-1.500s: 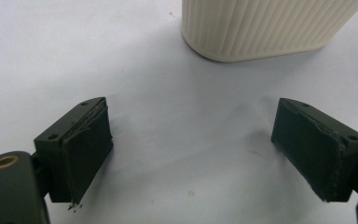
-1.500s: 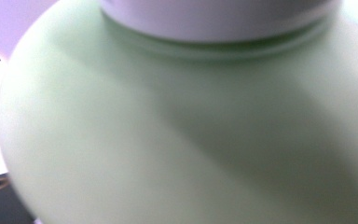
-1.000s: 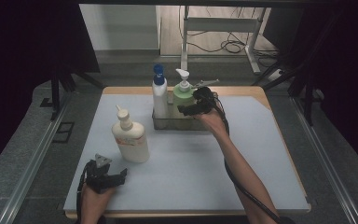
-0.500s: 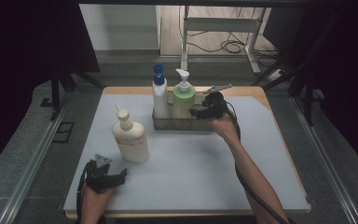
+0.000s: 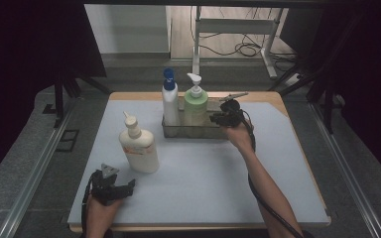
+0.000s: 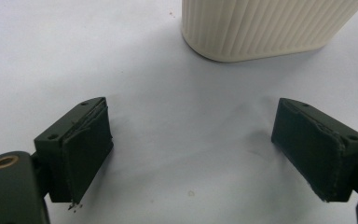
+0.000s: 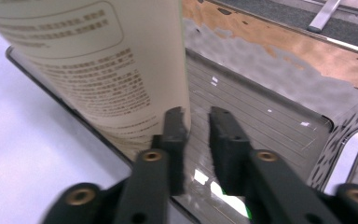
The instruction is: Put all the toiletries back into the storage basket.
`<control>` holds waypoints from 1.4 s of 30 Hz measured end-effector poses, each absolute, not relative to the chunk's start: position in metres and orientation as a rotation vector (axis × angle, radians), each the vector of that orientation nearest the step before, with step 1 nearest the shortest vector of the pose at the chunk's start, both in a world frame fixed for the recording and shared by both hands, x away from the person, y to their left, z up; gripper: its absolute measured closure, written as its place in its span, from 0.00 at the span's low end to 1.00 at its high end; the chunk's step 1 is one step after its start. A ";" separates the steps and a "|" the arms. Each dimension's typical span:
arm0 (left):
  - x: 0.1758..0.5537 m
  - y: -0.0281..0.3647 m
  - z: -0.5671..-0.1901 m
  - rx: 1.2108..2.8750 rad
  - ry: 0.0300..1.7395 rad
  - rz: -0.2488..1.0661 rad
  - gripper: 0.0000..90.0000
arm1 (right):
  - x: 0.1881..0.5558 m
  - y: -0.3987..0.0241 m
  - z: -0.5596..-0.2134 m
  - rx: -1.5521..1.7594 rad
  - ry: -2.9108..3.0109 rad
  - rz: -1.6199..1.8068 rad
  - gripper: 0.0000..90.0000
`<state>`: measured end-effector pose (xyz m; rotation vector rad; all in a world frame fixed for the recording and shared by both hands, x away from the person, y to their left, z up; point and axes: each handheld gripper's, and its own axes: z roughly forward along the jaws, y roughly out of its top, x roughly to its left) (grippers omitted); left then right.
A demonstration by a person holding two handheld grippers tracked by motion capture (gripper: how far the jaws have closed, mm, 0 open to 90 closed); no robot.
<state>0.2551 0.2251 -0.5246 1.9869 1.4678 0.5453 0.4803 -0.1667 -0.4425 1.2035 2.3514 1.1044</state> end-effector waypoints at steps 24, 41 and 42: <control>0.255 0.225 -0.525 1.987 1.469 0.546 0.13 | 0.491 -0.147 -0.460 1.267 2.365 1.047 0.99; 0.255 0.225 -0.525 1.986 1.469 0.545 0.13 | 0.490 -0.133 -0.461 1.258 2.386 1.061 0.98; 0.255 0.225 -0.525 1.986 1.469 0.545 0.13 | 0.490 -0.132 -0.461 1.257 2.387 1.057 0.98</control>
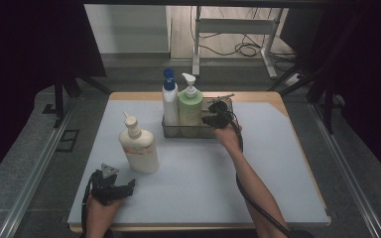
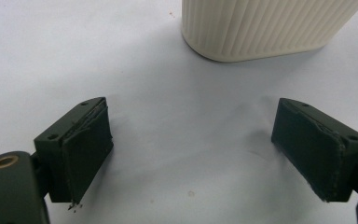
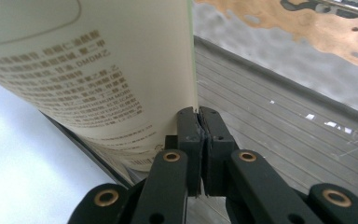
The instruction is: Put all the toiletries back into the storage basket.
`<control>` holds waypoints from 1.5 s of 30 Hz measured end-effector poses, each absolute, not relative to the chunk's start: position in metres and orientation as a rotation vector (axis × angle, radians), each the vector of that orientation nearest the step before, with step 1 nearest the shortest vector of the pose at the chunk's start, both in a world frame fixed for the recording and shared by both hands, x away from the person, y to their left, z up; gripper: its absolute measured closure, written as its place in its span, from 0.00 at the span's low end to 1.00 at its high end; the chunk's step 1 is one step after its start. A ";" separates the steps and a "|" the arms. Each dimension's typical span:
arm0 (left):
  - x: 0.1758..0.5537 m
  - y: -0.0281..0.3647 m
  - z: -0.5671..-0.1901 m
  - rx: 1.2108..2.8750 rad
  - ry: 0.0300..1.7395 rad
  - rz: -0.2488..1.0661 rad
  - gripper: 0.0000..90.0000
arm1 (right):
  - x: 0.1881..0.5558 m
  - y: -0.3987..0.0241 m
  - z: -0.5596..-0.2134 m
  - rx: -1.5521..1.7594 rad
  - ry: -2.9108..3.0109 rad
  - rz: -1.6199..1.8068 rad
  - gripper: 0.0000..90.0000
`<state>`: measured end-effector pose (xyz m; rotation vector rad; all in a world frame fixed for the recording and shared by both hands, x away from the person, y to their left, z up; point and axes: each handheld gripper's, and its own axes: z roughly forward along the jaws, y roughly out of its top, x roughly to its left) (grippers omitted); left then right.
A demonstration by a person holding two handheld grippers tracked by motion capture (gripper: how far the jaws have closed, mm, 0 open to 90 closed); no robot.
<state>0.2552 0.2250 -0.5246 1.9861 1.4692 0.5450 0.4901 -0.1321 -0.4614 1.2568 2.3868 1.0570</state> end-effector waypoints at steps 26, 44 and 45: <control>0.255 0.225 -0.525 1.987 1.469 0.545 0.13 | 0.489 -0.134 -0.462 1.260 2.376 1.070 0.91; 0.255 0.224 -0.524 1.989 1.469 0.549 0.13 | 0.473 -0.150 -0.439 1.175 2.326 1.116 0.65; 0.255 0.224 -0.524 1.989 1.467 0.551 0.13 | 0.472 -0.151 -0.437 1.179 2.326 1.122 0.64</control>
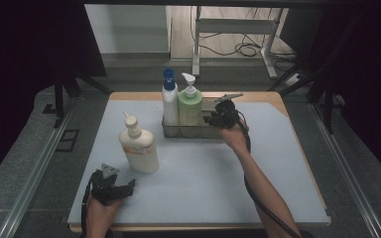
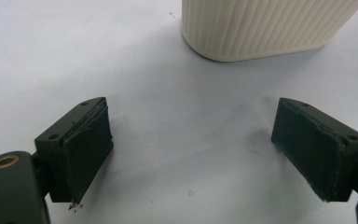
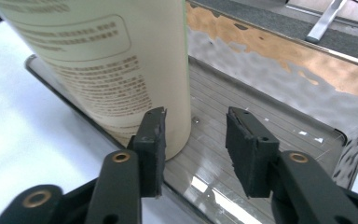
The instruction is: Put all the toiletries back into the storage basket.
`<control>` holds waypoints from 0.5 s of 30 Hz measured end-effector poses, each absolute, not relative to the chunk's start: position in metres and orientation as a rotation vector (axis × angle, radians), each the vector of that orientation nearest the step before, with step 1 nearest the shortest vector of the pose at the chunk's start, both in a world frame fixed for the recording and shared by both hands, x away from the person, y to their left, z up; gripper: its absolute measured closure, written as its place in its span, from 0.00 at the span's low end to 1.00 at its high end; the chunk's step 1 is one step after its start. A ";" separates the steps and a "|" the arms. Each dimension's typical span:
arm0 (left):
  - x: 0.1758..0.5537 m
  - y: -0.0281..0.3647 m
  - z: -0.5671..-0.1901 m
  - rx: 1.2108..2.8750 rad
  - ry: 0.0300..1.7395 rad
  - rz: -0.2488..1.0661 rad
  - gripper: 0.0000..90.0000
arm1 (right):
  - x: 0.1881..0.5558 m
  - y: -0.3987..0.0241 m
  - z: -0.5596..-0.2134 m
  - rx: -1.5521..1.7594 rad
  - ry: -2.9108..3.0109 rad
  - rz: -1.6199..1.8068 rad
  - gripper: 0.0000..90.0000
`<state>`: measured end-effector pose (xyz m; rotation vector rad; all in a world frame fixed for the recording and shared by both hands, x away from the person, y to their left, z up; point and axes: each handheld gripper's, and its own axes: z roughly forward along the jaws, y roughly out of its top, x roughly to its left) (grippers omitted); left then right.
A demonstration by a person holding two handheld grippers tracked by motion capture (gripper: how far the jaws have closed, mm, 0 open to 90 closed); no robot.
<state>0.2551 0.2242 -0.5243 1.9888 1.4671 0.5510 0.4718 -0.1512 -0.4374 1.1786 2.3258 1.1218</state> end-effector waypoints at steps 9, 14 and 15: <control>0.255 0.224 -0.524 1.989 1.466 0.554 0.14 | 0.459 -0.161 -0.431 1.154 2.325 1.164 0.45; 0.255 0.224 -0.524 1.987 1.467 0.549 0.13 | 0.450 -0.164 -0.427 1.126 2.325 1.171 0.35; 0.255 0.225 -0.524 1.987 1.468 0.548 0.13 | 0.449 -0.164 -0.426 1.124 2.326 1.170 0.34</control>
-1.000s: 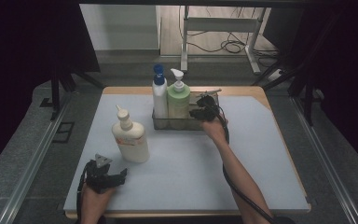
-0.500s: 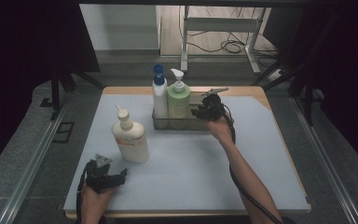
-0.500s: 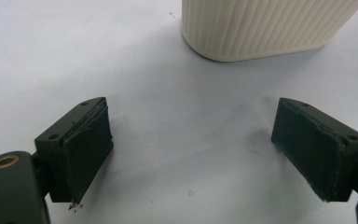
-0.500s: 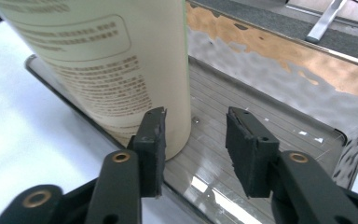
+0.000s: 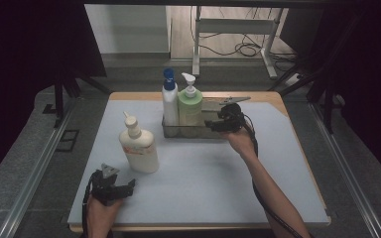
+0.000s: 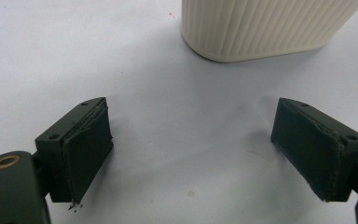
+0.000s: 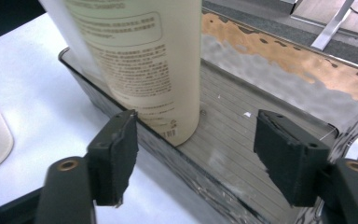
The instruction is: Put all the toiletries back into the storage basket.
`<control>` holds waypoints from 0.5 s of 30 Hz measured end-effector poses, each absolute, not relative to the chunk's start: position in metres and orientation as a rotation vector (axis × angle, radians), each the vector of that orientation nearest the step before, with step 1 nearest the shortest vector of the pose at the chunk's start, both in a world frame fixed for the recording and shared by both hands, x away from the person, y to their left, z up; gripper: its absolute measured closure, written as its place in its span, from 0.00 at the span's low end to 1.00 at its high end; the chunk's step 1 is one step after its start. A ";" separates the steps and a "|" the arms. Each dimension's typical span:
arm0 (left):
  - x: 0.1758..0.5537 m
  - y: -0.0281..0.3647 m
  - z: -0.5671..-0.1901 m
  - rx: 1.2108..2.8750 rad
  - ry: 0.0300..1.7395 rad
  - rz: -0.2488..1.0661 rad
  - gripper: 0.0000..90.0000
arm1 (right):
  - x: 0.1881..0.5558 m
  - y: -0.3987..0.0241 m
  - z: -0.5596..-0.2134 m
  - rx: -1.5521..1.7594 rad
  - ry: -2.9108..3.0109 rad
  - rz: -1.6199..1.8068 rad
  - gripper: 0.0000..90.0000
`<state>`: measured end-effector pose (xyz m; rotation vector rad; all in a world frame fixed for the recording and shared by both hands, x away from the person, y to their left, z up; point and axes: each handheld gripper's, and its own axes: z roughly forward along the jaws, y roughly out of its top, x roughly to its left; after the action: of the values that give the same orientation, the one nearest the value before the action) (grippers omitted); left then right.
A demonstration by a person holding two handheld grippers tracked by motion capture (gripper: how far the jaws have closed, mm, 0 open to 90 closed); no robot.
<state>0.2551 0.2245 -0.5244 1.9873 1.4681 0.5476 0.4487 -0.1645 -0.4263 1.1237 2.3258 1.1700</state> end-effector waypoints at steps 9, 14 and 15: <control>0.255 0.224 -0.524 1.984 1.474 0.547 0.13 | 0.431 -0.174 -0.420 1.079 2.340 1.148 0.27; 0.255 0.224 -0.524 1.978 1.481 0.548 0.14 | 0.420 -0.181 -0.420 1.057 2.347 1.149 0.23; 0.255 0.224 -0.524 1.977 1.483 0.548 0.14 | 0.417 -0.183 -0.420 1.049 2.351 1.149 0.22</control>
<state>0.2549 0.2242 -0.5238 1.9771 1.4825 0.5483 0.4171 -0.1827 -0.4196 1.0494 2.3507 1.1495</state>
